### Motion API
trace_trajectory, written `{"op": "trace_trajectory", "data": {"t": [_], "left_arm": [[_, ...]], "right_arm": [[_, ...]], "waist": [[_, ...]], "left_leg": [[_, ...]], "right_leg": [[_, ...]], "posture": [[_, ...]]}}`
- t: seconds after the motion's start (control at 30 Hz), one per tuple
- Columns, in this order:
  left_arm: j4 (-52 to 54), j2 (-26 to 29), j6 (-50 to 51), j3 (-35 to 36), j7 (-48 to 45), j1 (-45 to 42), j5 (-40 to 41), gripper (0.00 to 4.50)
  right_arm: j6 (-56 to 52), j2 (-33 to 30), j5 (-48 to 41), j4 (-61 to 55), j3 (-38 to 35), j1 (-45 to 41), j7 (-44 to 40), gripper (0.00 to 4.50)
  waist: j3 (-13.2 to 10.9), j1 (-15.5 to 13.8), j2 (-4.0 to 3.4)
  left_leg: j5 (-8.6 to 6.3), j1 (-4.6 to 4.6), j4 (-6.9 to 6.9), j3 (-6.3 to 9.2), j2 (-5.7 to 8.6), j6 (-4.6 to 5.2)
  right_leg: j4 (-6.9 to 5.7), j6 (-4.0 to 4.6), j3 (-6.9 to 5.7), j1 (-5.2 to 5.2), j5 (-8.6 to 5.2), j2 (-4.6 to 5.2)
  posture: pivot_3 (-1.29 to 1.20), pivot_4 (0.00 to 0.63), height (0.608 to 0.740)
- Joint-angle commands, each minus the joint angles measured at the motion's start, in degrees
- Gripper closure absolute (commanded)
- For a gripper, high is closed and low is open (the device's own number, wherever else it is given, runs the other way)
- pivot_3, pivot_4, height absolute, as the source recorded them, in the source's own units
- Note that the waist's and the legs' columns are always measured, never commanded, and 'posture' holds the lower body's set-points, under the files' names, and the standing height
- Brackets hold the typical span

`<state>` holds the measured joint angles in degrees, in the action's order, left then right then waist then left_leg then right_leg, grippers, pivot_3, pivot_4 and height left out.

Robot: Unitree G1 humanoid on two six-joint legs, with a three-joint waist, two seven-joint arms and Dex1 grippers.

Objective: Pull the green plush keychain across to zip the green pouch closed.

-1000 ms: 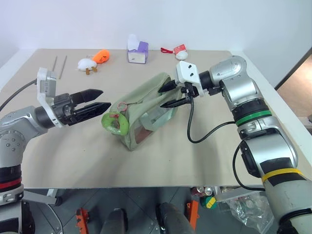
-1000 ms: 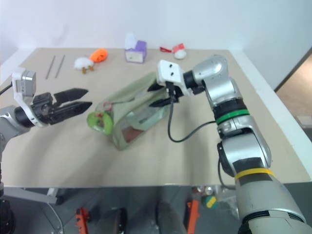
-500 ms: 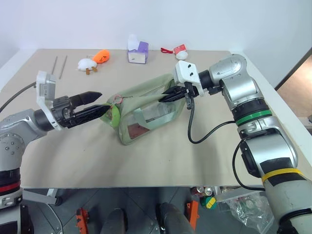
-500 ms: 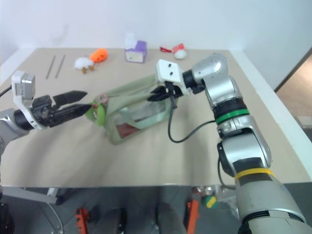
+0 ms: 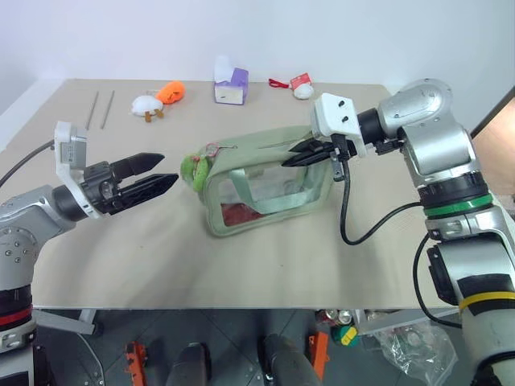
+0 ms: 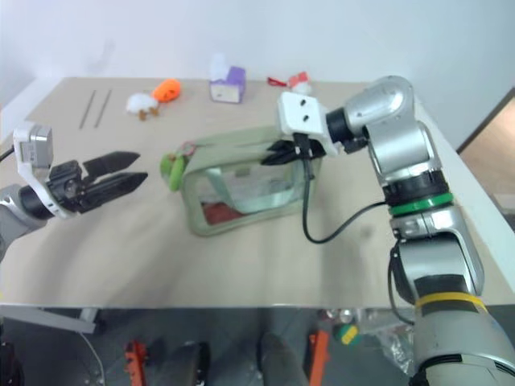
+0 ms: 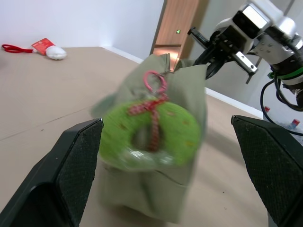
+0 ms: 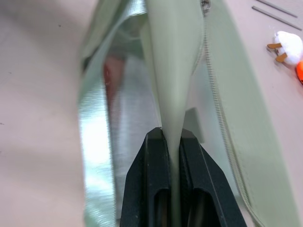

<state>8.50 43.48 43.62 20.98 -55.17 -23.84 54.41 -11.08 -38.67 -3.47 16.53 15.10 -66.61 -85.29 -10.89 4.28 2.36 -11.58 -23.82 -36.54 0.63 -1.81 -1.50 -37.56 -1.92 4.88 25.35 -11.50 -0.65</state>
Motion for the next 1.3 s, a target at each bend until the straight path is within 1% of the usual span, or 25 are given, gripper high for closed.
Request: {"op": "trace_trajectory", "data": {"t": [0.03,0.13,0.23,0.37,0.53,0.67,0.77,0.83,0.87,0.9,0.97,1.03,1.1,1.2,1.3], "left_arm": [[2.1,-0.1,-0.8,1.5,0.5,-0.2,1.1,0.00],[2.2,-0.3,-0.8,1.5,0.7,0.0,1.3,0.00],[2.4,-0.4,-0.7,1.6,0.9,0.3,1.6,0.00],[2.7,-0.3,-0.4,1.4,1.1,0.5,2.0,0.00],[2.4,-0.2,-0.3,1.1,1.3,-0.3,2.1,0.00],[2.7,-0.5,-0.3,0.9,1.6,-0.2,2.2,0.00],[3.1,-0.7,-0.3,1.0,1.7,0.4,2.3,0.00],[3.1,-0.8,-0.3,1.0,1.8,0.4,2.3,0.00],[3.0,-0.8,-0.3,1.0,1.8,0.4,2.3,0.00],[3.0,-0.8,-0.3,1.0,1.8,0.4,2.4,0.00],[2.9,-0.8,-0.3,1.0,1.9,0.3,2.4,0.00],[2.8,-0.8,-0.4,1.0,1.8,0.2,2.4,0.00],[2.4,-0.8,-0.5,0.9,1.6,0.0,2.2,0.00],[2.1,-0.8,-0.6,0.6,1.4,-0.2,2.0,0.00],[2.0,-0.7,-0.4,0.6,1.3,-0.2,2.1,0.00]], "right_arm": [[-9.3,-1.6,-1.0,-9.3,-3.6,1.3,5.4,4.47],[-17.7,-1.2,0.4,-15.2,-2.8,4.3,10.8,4.47],[-22.4,-2.1,1.4,-20.9,-1.6,8.0,13.7,4.47],[-28.0,-1.7,0.9,-25.0,-2.1,9.2,17.3,4.47],[-32.8,-0.1,0.2,-30.6,0.1,10.9,20.5,4.47],[-33.3,1.3,-0.6,-33.6,1.5,12.9,22.4,4.47],[-34.1,2.9,-2.4,-35.1,1.0,14.1,23.3,4.47],[-34.4,4.2,-3.4,-33.5,-0.2,14.0,24.4,3.75],[-33.6,4.0,-3.8,-33.2,-0.5,14.2,24.1,3.49],[-33.1,3.8,-4.2,-32.9,-0.8,14.2,23.9,3.10],[-32.8,4.1,-5.7,-31.3,-2.5,13.6,24.3,2.52],[-31.8,5.0,-8.1,-30.1,-5.2,13.1,24.9,1.75],[-33.5,7.0,-14.4,-29.7,-10.3,12.5,24.3,1.11],[-34.0,6.9,-24.4,-30.4,-18.6,13.6,20.7,1.11],[-34.6,6.1,-29.4,-27.5,-24.4,12.7,21.9,1.11]], "waist": [[0.0,0.0,0.00],[0.0,0.0,0.00],[0.0,-0.1,0.02],[0.0,-0.1,0.02],[0.0,-0.1,0.03],[0.0,0.0,0.03],[0.0,0.1,0.07],[0.0,0.3,0.07],[0.0,0.4,0.07],[0.0,0.3,0.07],[0.0,0.3,0.07],[0.0,0.2,0.07],[0.0,0.2,0.07],[0.0,0.1,0.07],[0.0,0.0,0.07]], "left_leg": [[0.00,0.02,0.00,0.01,-0.01,-0.01],[0.05,0.08,-0.02,0.02,0.00,-0.07],[0.06,0.11,-0.06,0.05,0.02,-0.09],[0.07,0.11,-0.11,0.05,0.04,-0.10],[0.08,0.12,-0.13,0.06,0.04,-0.11],[0.08,0.12,-0.10,0.08,0.03,-0.11],[0.08,0.15,-0.10,0.06,0.02,-0.11],[0.08,0.21,-0.10,0.05,0.00,-0.11],[0.08,0.25,-0.09,0.03,-0.02,-0.11],[0.08,0.31,-0.08,0.03,-0.02,-0.10],[0.08,0.32,-0.07,0.07,-0.02,-0.10],[0.08,0.32,-0.08,0.07,-0.01,-0.10],[0.08,0.30,-0.08,0.05,0.00,-0.10],[0.08,0.25,-0.03,0.10,0.01,-0.10],[0.07,0.24,-0.02,0.18,0.02,-0.08]], "right_leg": [[-0.02,0.00,-0.01,-0.01,0.00,-0.01],[-0.22,0.07,-0.01,0.00,-0.04,-0.01],[-0.37,0.10,-0.02,0.00,-0.11,-0.01],[-0.45,0.08,0.00,0.00,-0.13,-0.01],[-0.45,0.08,-0.01,-0.01,-0.13,-0.01],[-0.45,0.10,-0.02,0.00,-0.15,-0.03],[-0.45,0.11,-0.01,-0.01,-0.15,-0.03],[-0.47,0.12,-0.01,-0.03,-0.14,-0.06],[-0.50,0.14,0.00,-0.03,-0.14,-0.07],[-0.53,0.17,0.00,-0.05,-0.14,-0.07],[-0.54,0.20,-0.03,-0.07,-0.16,-0.09],[-0.54,0.20,-0.02,-0.08,-0.17,-0.08],[-0.53,0.19,0.00,-0.08,-0.17,-0.07],[-0.52,0.15,-0.02,-0.07,-0.22,-0.07],[-0.52,0.12,-0.06,-0.11,-0.31,-0.07]], "posture": [[0.00,0.150,0.740],[0.00,0.150,0.740],[0.00,0.150,0.740],[0.00,0.150,0.740],[0.00,0.150,0.740],[0.00,0.150,0.740],[0.00,0.150,0.740],[0.00,0.150,0.740],[0.00,0.150,0.740],[0.00,0.150,0.740],[0.00,0.150,0.740],[0.00,0.150,0.740],[0.00,0.150,0.740],[0.00,0.150,0.740],[0.00,0.150,0.740]]}}
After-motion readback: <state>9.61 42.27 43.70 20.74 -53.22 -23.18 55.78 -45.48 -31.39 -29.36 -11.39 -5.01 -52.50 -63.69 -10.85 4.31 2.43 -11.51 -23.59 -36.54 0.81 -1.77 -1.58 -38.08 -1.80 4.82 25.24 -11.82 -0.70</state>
